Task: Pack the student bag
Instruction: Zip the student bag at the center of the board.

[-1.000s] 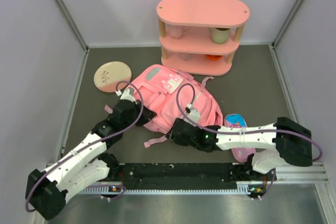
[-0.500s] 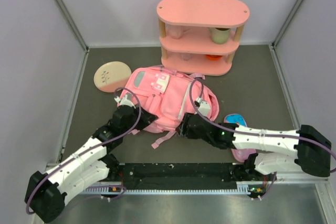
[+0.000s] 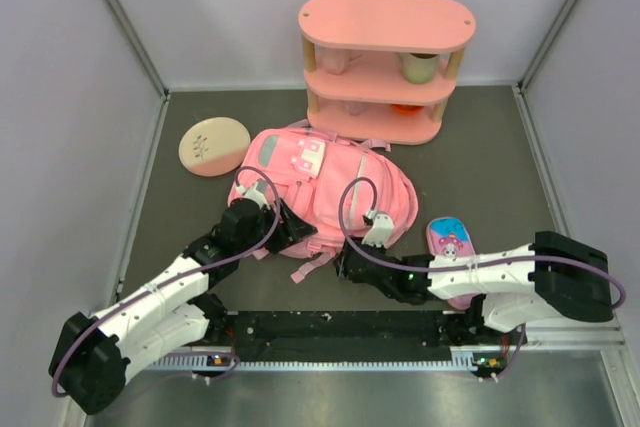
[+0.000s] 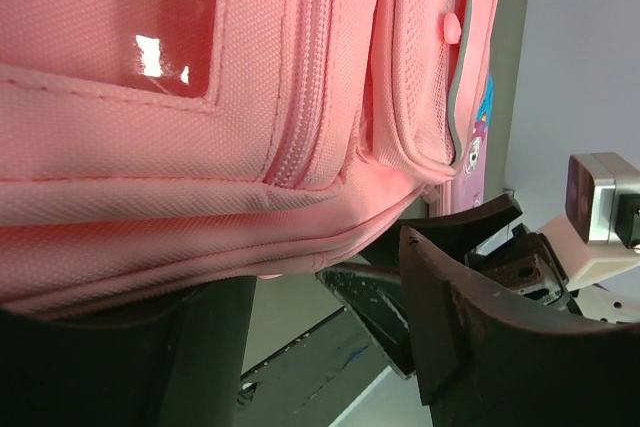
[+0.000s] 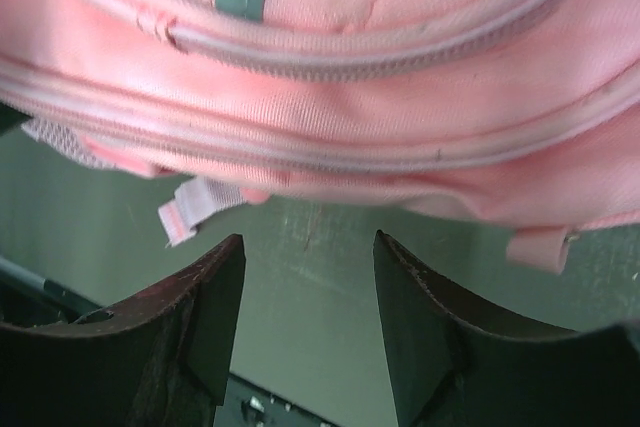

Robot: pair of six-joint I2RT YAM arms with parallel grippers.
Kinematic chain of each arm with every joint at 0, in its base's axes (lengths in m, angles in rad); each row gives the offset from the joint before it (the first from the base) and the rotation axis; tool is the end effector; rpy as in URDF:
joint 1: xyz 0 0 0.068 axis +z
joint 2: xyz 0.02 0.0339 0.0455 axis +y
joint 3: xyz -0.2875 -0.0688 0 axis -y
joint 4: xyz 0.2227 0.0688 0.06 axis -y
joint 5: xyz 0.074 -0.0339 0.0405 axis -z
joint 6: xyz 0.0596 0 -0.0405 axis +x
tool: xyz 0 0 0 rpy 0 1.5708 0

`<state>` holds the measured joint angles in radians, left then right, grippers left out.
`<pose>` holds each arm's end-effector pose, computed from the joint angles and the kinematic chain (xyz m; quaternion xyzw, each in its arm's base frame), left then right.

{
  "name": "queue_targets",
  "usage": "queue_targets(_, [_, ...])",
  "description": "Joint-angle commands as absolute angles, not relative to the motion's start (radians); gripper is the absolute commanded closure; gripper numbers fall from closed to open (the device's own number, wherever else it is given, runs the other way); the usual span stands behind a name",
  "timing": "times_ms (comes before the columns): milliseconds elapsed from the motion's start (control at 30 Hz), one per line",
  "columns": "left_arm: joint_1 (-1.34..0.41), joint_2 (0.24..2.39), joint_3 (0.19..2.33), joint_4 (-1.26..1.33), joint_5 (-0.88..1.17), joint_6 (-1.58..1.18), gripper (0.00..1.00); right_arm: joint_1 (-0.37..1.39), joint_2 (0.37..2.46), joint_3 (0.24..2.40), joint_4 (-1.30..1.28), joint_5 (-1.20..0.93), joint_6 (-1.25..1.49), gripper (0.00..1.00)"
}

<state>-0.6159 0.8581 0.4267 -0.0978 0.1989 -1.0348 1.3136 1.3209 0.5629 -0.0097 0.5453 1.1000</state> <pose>0.1350 -0.1100 0.2256 -0.1311 0.8545 -0.4222 0.2726 0.0914 0.2260 0.1958 0.0102 0.8926 0.2635 0.3656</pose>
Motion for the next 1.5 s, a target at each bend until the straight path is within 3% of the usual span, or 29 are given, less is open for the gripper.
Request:
queue_targets(0, [-0.621, 0.857, 0.469, -0.029, 0.236, -1.017, 0.39, 1.283, 1.359, 0.647, 0.068, 0.666, 1.046, 0.46])
queue_targets(267, [-0.62, 0.874, 0.48, -0.031, 0.242, -1.011, 0.4, 1.223, 1.439, 0.713, 0.11, 0.493, 1.038, 0.49])
queue_targets(600, [-0.621, 0.854, 0.479, -0.037, 0.241, -1.011, 0.41, 1.201, 1.537, 0.759, 0.064, 0.518, 1.074, 0.59])
queue_targets(967, [-0.621, 0.851, 0.472, -0.048, 0.232, -0.999, 0.44, 1.178, 1.548, 0.793, -0.023, 0.531, 1.031, 1.0])
queue_targets(1167, [-0.621, 0.842, 0.468, -0.071, 0.198, -0.977, 0.48, 1.18, 1.497, 0.765, -0.047, 0.495, 0.985, 1.0])
queue_targets(1467, [-0.618, 0.821, 0.48, -0.156, 0.052, -0.922, 0.71, 1.143, 1.264, 0.611, -0.1, 0.439, 0.972, 1.0])
